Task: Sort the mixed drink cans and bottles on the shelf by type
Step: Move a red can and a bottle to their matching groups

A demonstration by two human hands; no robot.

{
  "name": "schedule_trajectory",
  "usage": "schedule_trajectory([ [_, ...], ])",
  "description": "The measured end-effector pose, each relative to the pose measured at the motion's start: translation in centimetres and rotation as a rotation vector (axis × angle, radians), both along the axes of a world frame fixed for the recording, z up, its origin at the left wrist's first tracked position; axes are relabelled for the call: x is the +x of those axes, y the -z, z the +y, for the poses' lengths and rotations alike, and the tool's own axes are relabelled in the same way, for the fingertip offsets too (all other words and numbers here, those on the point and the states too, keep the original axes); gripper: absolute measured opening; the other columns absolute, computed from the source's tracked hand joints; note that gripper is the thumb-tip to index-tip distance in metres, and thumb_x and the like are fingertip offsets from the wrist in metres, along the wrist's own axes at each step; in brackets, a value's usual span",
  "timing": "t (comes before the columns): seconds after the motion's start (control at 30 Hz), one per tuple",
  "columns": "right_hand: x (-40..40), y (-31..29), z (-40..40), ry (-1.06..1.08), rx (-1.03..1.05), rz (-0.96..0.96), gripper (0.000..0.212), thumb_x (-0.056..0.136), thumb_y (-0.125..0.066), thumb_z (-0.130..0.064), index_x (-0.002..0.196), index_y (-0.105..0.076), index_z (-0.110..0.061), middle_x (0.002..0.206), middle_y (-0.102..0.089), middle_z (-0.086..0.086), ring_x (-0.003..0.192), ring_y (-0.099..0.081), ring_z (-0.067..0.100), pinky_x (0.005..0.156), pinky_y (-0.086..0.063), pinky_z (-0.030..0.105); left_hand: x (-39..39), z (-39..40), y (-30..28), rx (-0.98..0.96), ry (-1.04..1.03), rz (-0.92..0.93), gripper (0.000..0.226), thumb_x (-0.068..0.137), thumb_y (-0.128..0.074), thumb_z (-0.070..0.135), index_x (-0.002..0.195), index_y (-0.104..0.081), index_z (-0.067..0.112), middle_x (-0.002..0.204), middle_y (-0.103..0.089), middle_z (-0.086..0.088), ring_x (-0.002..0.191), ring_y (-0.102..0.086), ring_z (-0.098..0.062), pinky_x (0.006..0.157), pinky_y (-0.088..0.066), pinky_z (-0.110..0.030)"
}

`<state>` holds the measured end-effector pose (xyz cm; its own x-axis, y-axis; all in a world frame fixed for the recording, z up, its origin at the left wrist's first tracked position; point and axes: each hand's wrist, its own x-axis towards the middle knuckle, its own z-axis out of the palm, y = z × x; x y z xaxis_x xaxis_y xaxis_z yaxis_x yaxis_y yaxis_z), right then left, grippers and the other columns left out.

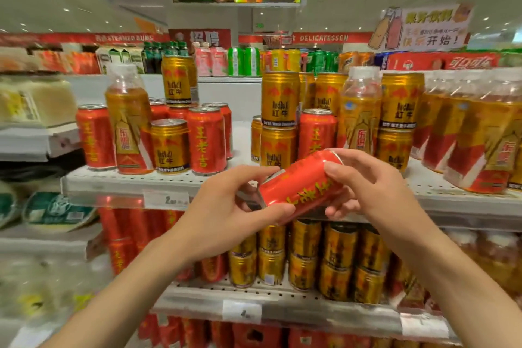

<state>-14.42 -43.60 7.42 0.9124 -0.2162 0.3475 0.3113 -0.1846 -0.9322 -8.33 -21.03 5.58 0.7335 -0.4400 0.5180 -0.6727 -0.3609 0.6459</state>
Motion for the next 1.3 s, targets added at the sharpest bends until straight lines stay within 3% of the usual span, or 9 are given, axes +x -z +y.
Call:
schedule_trajectory([
  [0.37, 3.6, -1.3, 3.0, 0.068, -0.070, -0.019, 0.036, 0.083, -0.070, -0.039, 0.117, -0.070, -0.028, 0.092, -0.076, 0.005, 0.056, -0.070, 0.028, 0.050, -0.056, 0.024, 5.4, 2.9, -1.4, 0.037, 0.059, -0.120, 0.065, 0.073, -0.075, 0.064, 0.130, -0.066, 0.036, 0.111, -0.069, 0.019, 0.088, -0.069, -0.003, 0.066, -0.058, -0.018],
  [0.5, 4.1, -1.9, 6.0, 0.135, -0.087, -0.035, 0.047, 0.074, -0.070, -0.045, 0.117, -0.070, -0.027, 0.087, -0.077, 0.003, 0.054, -0.069, 0.029, 0.048, -0.056, 0.024, 6.6, 5.3, -1.6, 0.006, 0.105, -0.165, 0.064, 0.070, -0.071, 0.067, 0.127, -0.067, 0.037, 0.105, -0.069, 0.021, 0.084, -0.069, 0.000, 0.063, -0.055, -0.012],
  [0.6, 4.3, -2.4, 8.8, 0.171, -0.147, -0.039, 0.046, 0.075, -0.069, -0.049, 0.117, -0.069, -0.031, 0.089, -0.078, -0.004, 0.057, -0.071, 0.031, 0.054, -0.060, 0.032, 7.1, 7.9, -1.8, -0.017, 0.129, -0.196, 0.066, 0.071, -0.071, 0.067, 0.128, -0.067, 0.035, 0.109, -0.071, 0.019, 0.088, -0.066, 0.005, 0.067, -0.054, -0.010],
  [0.7, 4.8, -2.8, 11.9, 0.172, -0.166, -0.043, 0.042, 0.079, -0.076, -0.050, 0.117, -0.070, -0.033, 0.090, -0.078, 0.000, 0.061, -0.072, 0.033, 0.063, -0.059, 0.042, 7.8, 11.1, -2.1, -0.053, 0.155, -0.197, 0.061, 0.074, -0.080, 0.057, 0.128, -0.068, 0.033, 0.111, -0.071, 0.019, 0.092, -0.066, 0.007, 0.072, -0.056, -0.010],
  [0.93, 6.2, -4.4, 19.5, 0.154, -0.207, -0.031, 0.054, 0.065, -0.076, -0.050, 0.114, -0.067, -0.027, 0.080, -0.078, 0.003, 0.048, -0.060, 0.022, 0.047, -0.055, 0.028, 9.6, 17.3, -2.2, -0.100, 0.149, -0.189, 0.059, 0.074, -0.083, 0.053, 0.127, -0.070, 0.032, 0.112, -0.071, 0.019, 0.093, -0.066, 0.005, 0.075, -0.057, -0.013],
  [1.03, 7.0, -5.3, 21.6, 0.186, -0.238, -0.027, 0.054, 0.069, -0.077, -0.050, 0.116, -0.066, -0.026, 0.084, -0.079, 0.004, 0.047, -0.058, 0.020, 0.048, -0.054, 0.029, 10.2, 19.2, -2.4, -0.105, 0.130, -0.188, 0.057, 0.075, -0.081, 0.055, 0.127, -0.069, 0.036, 0.113, -0.071, 0.021, 0.096, -0.067, 0.005, 0.077, -0.059, -0.018],
  [1.13, 7.8, -6.5, 22.9, 0.193, -0.278, -0.035, 0.041, 0.079, -0.078, -0.042, 0.114, -0.067, -0.025, 0.082, -0.079, 0.001, 0.044, -0.058, 0.013, 0.042, -0.046, 0.020, 10.5, 20.7, -2.9, -0.081, 0.120, -0.201, 0.054, 0.078, -0.078, 0.055, 0.128, -0.066, 0.038, 0.114, -0.071, 0.023, 0.092, -0.065, 0.010, 0.075, -0.054, -0.011],
  [1.23, 8.5, -7.6, 23.5, 0.217, -0.334, -0.046, 0.032, 0.080, -0.079, -0.042, 0.109, -0.069, -0.031, 0.089, -0.079, -0.005, 0.054, -0.066, 0.010, 0.048, -0.051, 0.023, 11.1, 21.7, -3.7, -0.072, 0.064, -0.221, 0.054, 0.079, -0.077, 0.056, 0.128, -0.066, 0.036, 0.112, -0.070, 0.020, 0.086, -0.066, 0.005, 0.075, -0.055, -0.015],
  [1.3, 8.7, -8.3, 23.2, 0.244, -0.358, -0.047, 0.031, 0.079, -0.080, -0.045, 0.107, -0.069, -0.034, 0.094, -0.079, -0.008, 0.071, -0.073, 0.021, 0.056, -0.055, 0.031, 11.7, 22.4, -4.4, -0.100, 0.031, -0.228, 0.049, 0.081, -0.076, 0.053, 0.125, -0.068, 0.033, 0.105, -0.069, 0.017, 0.083, -0.067, -0.001, 0.073, -0.057, -0.021],
])
